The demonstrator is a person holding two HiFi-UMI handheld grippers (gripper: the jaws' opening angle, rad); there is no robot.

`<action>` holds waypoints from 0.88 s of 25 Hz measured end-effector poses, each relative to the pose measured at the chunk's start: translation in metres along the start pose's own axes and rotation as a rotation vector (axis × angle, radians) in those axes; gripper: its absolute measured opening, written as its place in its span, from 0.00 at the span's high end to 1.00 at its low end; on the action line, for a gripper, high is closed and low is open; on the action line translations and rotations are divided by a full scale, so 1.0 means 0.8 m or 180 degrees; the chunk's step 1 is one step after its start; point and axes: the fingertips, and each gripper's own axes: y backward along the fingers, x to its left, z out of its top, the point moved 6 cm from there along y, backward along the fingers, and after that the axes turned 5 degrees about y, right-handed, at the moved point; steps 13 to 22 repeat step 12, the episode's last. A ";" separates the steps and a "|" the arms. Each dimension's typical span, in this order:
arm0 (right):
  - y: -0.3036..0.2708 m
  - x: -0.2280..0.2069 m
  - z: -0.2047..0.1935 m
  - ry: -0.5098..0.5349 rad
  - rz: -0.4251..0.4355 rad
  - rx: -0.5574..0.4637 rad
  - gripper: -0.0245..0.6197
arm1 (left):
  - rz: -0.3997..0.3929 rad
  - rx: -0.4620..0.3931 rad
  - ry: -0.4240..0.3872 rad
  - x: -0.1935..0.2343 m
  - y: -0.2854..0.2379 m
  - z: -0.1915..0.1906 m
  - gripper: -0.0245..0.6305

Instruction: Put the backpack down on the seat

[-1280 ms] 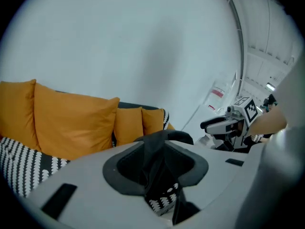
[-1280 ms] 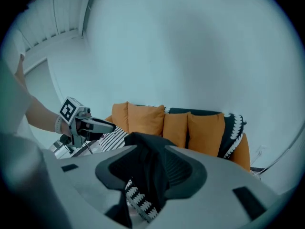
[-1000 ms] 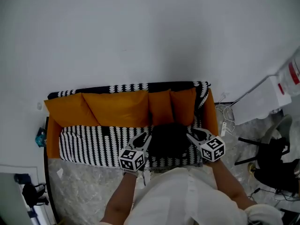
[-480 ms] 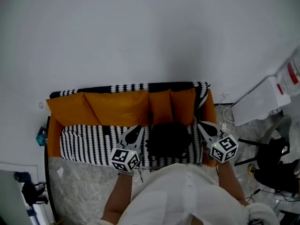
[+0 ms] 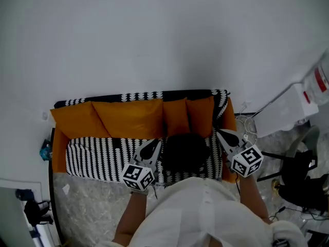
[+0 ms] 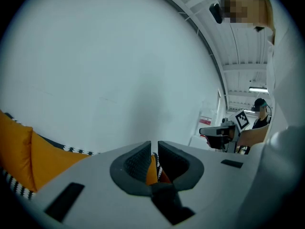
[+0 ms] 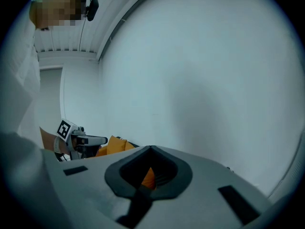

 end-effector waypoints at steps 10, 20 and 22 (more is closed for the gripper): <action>-0.020 0.009 -0.013 0.0042 0.0178 0.0167 0.93 | 0.0027 0.0058 0.0023 0.009 0.000 -0.004 0.87; -0.022 0.009 -0.014 0.0040 0.0192 0.0182 0.93 | 0.0029 0.0064 0.0033 0.009 0.000 -0.005 0.87; -0.022 0.009 -0.014 0.0040 0.0192 0.0182 0.93 | 0.0029 0.0064 0.0033 0.009 0.000 -0.005 0.87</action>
